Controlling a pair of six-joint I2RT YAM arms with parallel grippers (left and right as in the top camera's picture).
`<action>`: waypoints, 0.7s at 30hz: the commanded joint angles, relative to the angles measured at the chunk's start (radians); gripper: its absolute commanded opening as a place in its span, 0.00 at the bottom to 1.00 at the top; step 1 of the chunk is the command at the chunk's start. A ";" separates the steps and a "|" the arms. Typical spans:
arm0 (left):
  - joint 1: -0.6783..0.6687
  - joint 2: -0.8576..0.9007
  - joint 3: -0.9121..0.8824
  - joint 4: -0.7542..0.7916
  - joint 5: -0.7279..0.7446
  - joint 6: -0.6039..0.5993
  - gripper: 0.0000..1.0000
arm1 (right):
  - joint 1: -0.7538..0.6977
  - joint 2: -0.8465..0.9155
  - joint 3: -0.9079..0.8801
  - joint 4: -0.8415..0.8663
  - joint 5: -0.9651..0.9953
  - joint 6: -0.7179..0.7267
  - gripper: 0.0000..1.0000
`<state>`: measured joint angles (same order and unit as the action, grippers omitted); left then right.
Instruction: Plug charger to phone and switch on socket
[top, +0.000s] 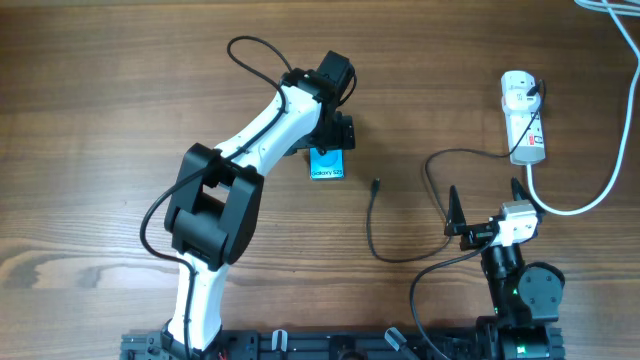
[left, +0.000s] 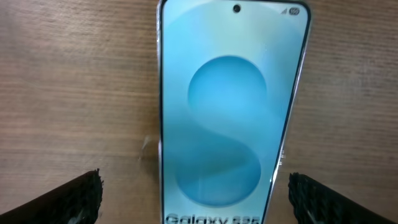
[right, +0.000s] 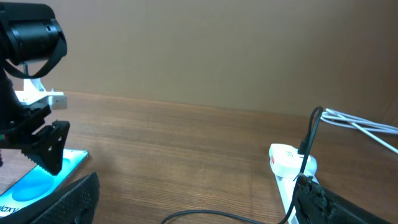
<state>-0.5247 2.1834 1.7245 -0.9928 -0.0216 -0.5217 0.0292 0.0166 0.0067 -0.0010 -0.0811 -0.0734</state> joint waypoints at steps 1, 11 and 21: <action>-0.001 0.016 0.074 -0.041 0.004 -0.018 0.99 | -0.003 -0.002 -0.002 0.002 0.013 -0.005 1.00; -0.001 0.031 0.077 -0.051 -0.032 -0.006 0.99 | -0.003 -0.002 -0.002 0.002 0.013 -0.005 1.00; -0.019 0.127 0.077 0.024 -0.028 -0.007 1.00 | -0.003 -0.002 -0.002 0.002 0.013 -0.005 1.00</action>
<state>-0.5362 2.2932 1.7878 -0.9855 -0.0368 -0.5255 0.0292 0.0166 0.0067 -0.0010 -0.0811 -0.0734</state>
